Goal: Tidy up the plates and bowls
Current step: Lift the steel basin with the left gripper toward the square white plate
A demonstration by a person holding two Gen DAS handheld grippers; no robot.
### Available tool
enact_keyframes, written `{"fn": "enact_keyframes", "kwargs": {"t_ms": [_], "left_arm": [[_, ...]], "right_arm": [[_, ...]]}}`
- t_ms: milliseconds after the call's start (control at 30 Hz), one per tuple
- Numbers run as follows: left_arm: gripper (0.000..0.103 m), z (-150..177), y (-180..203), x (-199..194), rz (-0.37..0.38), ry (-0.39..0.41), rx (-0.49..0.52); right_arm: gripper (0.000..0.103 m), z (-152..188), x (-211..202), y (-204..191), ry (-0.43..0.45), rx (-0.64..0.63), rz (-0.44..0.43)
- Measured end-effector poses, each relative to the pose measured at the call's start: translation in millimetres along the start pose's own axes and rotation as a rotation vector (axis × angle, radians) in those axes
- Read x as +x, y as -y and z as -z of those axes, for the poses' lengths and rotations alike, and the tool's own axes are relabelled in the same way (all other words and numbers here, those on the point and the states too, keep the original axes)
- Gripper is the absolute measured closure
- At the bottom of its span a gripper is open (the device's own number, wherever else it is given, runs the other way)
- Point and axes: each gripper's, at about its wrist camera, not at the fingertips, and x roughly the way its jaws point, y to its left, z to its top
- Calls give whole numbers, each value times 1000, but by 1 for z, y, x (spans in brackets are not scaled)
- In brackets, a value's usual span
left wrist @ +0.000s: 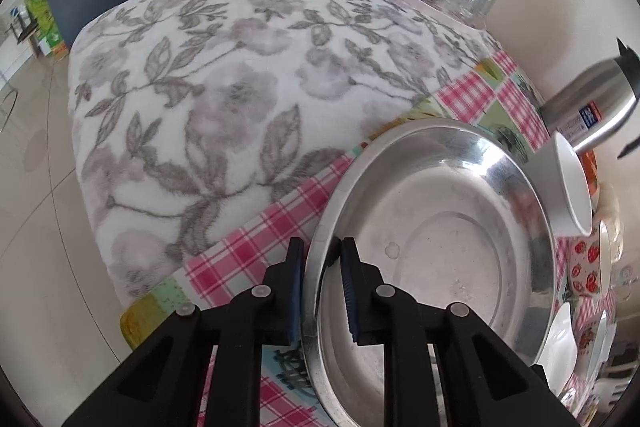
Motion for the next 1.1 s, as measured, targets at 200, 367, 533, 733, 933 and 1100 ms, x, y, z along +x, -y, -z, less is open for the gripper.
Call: {"fn": "enact_keyframes", "kwargs": {"t_ms": [200, 367, 533, 733, 933, 1100], "left_arm": [[84, -1, -15, -2, -34, 12, -50], [84, -1, -13, -1, -40, 16, -39], [84, -1, -16, -1, -35, 15, -45], [83, -1, -15, 0, -43, 18, -34], [84, -2, -16, -1, -38, 14, -48], [84, -1, -16, -6, -40, 27, -44]], "right_arm": [[84, 0, -1, -11, 10, -31, -19], [84, 2, 6, -19, -6, -38, -53], [84, 4, 15, -25, -25, -47, -62], [84, 5, 26, -20, -47, -1, -91], [83, 5, 28, -27, -58, -25, -96], [83, 3, 21, -31, -40, -46, -113]]}}
